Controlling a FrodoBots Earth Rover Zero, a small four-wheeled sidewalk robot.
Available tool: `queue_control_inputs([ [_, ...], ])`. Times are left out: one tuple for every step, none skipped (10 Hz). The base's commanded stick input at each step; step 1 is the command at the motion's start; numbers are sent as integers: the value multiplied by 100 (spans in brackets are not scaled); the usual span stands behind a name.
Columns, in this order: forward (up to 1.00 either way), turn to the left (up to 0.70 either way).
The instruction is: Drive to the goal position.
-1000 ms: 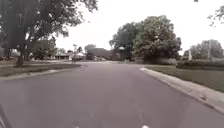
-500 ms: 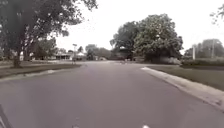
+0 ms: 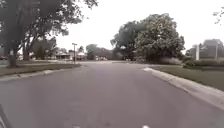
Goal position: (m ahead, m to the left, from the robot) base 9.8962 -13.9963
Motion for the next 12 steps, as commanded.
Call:
queue_control_inputs([
  [70,0],
  [70,0],
  [70,0],
  [70,0],
  [70,0],
  [70,0],
  [70,0],
  [70,0],
  [70,0],
  [70,0],
  [70,0],
  [70,0],
])
